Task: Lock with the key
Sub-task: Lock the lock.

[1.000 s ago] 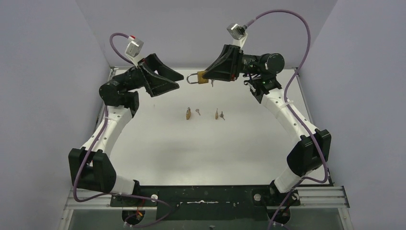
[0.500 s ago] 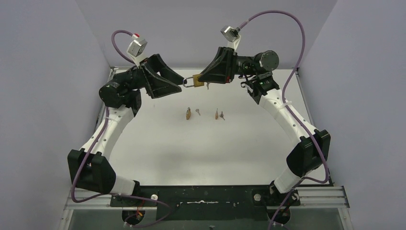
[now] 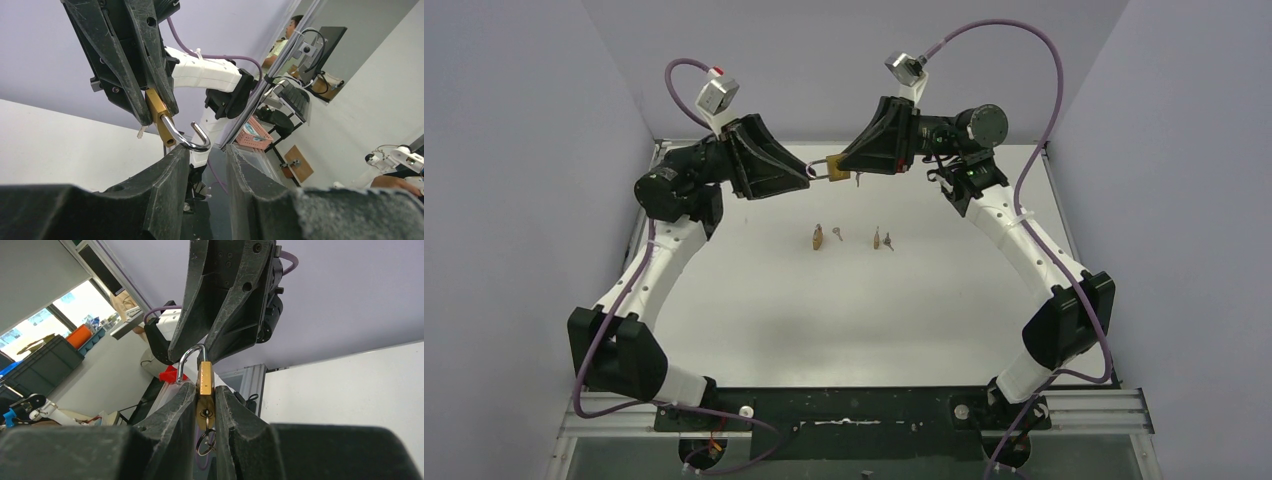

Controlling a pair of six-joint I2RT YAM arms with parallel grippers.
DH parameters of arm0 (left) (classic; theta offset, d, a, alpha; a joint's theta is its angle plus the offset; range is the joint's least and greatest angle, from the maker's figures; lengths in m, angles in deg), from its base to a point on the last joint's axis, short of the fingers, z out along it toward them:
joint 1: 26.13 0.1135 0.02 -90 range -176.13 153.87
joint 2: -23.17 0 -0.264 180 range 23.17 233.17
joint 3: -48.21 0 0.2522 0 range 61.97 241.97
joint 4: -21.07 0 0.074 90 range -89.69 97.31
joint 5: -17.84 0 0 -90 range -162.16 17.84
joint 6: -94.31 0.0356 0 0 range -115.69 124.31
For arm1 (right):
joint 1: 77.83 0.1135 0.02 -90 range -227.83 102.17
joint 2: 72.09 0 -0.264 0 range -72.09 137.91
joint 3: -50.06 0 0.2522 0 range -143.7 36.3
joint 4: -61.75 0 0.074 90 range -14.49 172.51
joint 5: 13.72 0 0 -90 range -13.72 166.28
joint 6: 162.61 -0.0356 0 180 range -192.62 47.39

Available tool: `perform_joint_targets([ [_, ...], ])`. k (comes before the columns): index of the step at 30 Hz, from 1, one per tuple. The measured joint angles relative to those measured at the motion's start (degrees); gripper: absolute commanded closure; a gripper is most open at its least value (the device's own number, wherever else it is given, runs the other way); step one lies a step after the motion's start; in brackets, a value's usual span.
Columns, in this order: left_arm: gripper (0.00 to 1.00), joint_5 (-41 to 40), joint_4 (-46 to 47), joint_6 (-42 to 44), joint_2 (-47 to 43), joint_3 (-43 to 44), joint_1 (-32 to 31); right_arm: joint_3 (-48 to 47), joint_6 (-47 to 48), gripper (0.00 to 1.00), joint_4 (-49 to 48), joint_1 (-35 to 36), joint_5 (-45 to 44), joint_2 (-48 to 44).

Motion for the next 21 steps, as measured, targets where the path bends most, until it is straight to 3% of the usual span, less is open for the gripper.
perform_joint_targets([
  [4,0.58,0.0,0.0,-0.4,0.7,0.7,-0.1,0.0,0.0,1.0,0.0,0.0,0.0,0.0],
  [9,0.57,0.0,-0.3,-0.5,1.4,0.8,-0.1,0.0,0.2,1.0,0.1,0.0,0.2,0.0],
  [21,0.78,-0.1,-2.7,-0.2,2.6,1.0,-0.1,0.0,0.2,1.0,0.2,0.0,0.3,0.0],
])
